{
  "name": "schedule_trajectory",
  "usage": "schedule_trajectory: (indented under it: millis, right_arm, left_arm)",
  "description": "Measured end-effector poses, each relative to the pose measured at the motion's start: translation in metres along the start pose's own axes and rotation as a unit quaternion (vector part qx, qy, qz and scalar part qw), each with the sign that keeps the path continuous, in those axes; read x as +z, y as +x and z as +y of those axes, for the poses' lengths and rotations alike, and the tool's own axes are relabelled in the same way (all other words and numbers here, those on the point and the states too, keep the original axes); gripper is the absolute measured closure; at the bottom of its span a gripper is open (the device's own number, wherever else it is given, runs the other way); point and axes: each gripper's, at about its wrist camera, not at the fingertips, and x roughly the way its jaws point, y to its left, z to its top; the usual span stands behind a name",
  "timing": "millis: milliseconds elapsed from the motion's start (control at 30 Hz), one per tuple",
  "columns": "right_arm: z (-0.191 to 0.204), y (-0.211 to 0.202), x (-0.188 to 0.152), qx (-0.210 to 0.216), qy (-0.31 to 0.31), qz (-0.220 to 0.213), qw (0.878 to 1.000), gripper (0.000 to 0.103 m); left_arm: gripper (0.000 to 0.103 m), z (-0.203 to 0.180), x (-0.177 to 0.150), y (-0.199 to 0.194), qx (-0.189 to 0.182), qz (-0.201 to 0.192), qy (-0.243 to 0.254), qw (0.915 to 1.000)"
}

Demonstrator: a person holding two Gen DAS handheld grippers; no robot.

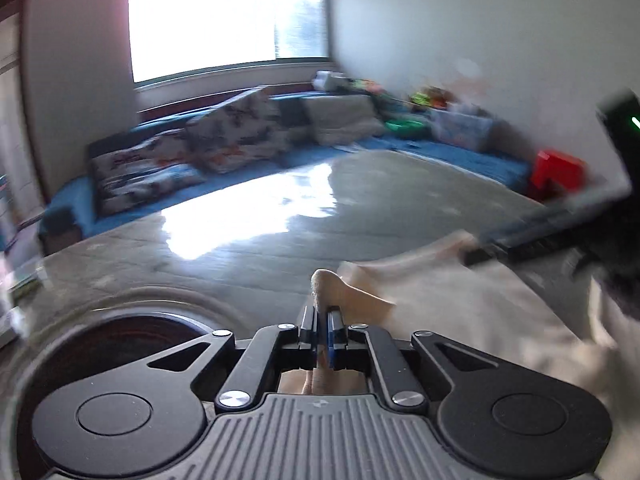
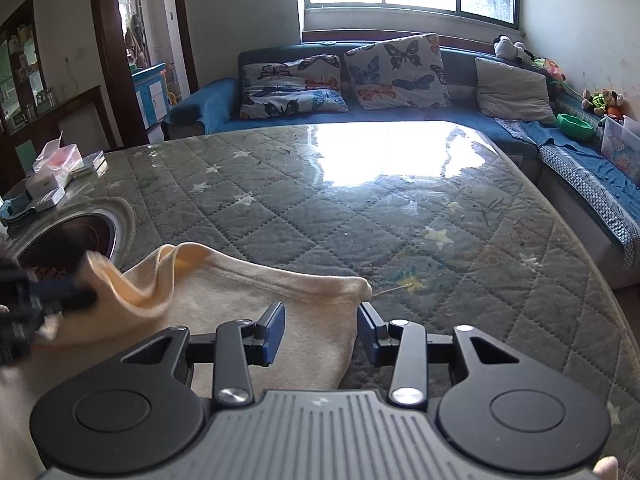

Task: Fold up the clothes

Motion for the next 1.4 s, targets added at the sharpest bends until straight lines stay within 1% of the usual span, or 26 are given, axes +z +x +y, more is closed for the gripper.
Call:
schedule_trajectory:
  millis: [67, 133, 167, 200, 267, 400, 433, 467, 500, 533, 600, 633, 700, 800, 833, 867, 967, 1033, 1067, 1100, 1133, 1233, 1300, 1333, 1400]
  right_arm:
    - [-0.001, 0.007, 0.003, -0.004, 0.003, 0.002, 1.0, 0.065]
    - [-0.001, 0.014, 0.006, -0.01, 0.005, 0.003, 1.0, 0.077]
    - [0.0, 0.017, 0.008, -0.015, 0.003, 0.003, 1.0, 0.087]
    - [0.001, 0.021, 0.009, -0.02, 0.001, 0.003, 1.0, 0.092]
    - [0.004, 0.027, 0.013, -0.026, -0.005, 0.003, 1.0, 0.096]
    - [0.011, 0.039, 0.021, -0.035, -0.02, 0.004, 0.999, 0.096]
    - [0.012, 0.043, 0.023, -0.037, -0.024, 0.004, 0.999, 0.096]
    - [0.014, 0.046, 0.025, -0.039, -0.027, 0.004, 0.999, 0.095]
    - [0.015, 0.047, 0.027, -0.04, -0.031, 0.005, 0.999, 0.093]
    - [0.017, 0.046, 0.027, -0.04, -0.037, 0.004, 0.999, 0.092]
    - [0.023, 0.038, 0.028, -0.037, -0.054, -0.001, 0.998, 0.085]
    - [0.026, 0.033, 0.028, -0.031, -0.059, -0.003, 0.998, 0.082]
    - [0.032, 0.021, 0.024, -0.014, -0.065, -0.004, 0.998, 0.07]
    - [0.046, 0.003, 0.014, 0.017, -0.079, -0.001, 0.997, 0.068]
    - [0.052, -0.003, 0.009, 0.028, -0.086, 0.0, 0.996, 0.066]
    - [0.058, -0.009, 0.004, 0.038, -0.094, 0.001, 0.995, 0.061]
    - [0.078, -0.026, -0.017, 0.062, -0.119, 0.006, 0.991, 0.059]
    - [0.089, -0.037, -0.029, 0.074, -0.13, 0.007, 0.989, 0.057]
    - [0.094, -0.042, -0.035, 0.079, -0.135, 0.008, 0.988, 0.056]
    - [0.099, -0.048, -0.04, 0.085, -0.137, 0.007, 0.987, 0.054]
    - [0.102, -0.052, -0.043, 0.089, -0.136, 0.007, 0.987, 0.054]
    - [0.11, -0.061, -0.052, 0.096, -0.137, 0.008, 0.986, 0.052]
    - [0.118, -0.065, -0.061, 0.1, -0.141, 0.013, 0.985, 0.052]
    - [0.119, -0.066, -0.063, 0.101, -0.142, 0.015, 0.985, 0.052]
    - [0.125, -0.067, -0.069, 0.1, -0.143, 0.021, 0.984, 0.052]
  left_arm:
    - [0.098, 0.022, 0.006, 0.009, 0.032, 0.011, -0.032, 0.9989]
    - [0.098, 0.043, 0.01, 0.018, 0.06, 0.023, -0.061, 0.9961]
    - [0.098, 0.052, 0.011, 0.021, 0.068, 0.028, -0.074, 0.9946]
    - [0.098, 0.059, 0.01, 0.023, 0.075, 0.032, -0.083, 0.9932]
    - [0.098, 0.069, 0.009, 0.029, 0.088, 0.04, -0.094, 0.9909]
    - [0.097, 0.079, 0.003, 0.046, 0.1, 0.067, -0.105, 0.9872]
    - [0.094, 0.082, 0.002, 0.047, 0.101, 0.071, -0.111, 0.9862]
    - [0.093, 0.085, 0.001, 0.047, 0.105, 0.076, -0.117, 0.9847]
    - [0.089, 0.088, 0.0, 0.046, 0.109, 0.079, -0.124, 0.9831]
    - [0.088, 0.091, 0.0, 0.043, 0.11, 0.078, -0.133, 0.9819]
    - [0.088, 0.097, 0.0, 0.032, 0.112, 0.072, -0.141, 0.9809]
    - [0.088, 0.099, 0.0, 0.025, 0.112, 0.069, -0.143, 0.9809]
    - [0.088, 0.104, -0.002, 0.007, 0.11, 0.064, -0.142, 0.9816]
    - [0.088, 0.111, -0.008, -0.023, 0.111, 0.057, -0.137, 0.9826]
    - [0.088, 0.113, -0.011, -0.034, 0.113, 0.056, -0.135, 0.9828]
    - [0.088, 0.115, -0.015, -0.045, 0.114, 0.055, -0.132, 0.9831]
    - [0.088, 0.115, -0.03, -0.077, 0.113, 0.052, -0.113, 0.9858]
    - [0.087, 0.109, -0.041, -0.1, 0.102, 0.047, -0.098, 0.9888]
    - [0.081, 0.105, -0.046, -0.11, 0.094, 0.045, -0.09, 0.9905]
    - [0.07, 0.099, -0.052, -0.119, 0.086, 0.043, -0.081, 0.9921]
    - [0.066, 0.093, -0.058, -0.126, 0.08, 0.041, -0.07, 0.9935]
    - [0.066, 0.069, -0.072, -0.138, 0.071, 0.041, -0.034, 0.9961]
    - [0.065, 0.056, -0.078, -0.135, 0.067, 0.048, -0.005, 0.9966]
    - [0.065, 0.05, -0.081, -0.132, 0.071, 0.051, 0.009, 0.9961]
    - [0.065, 0.045, -0.087, -0.127, 0.07, 0.054, 0.022, 0.9958]
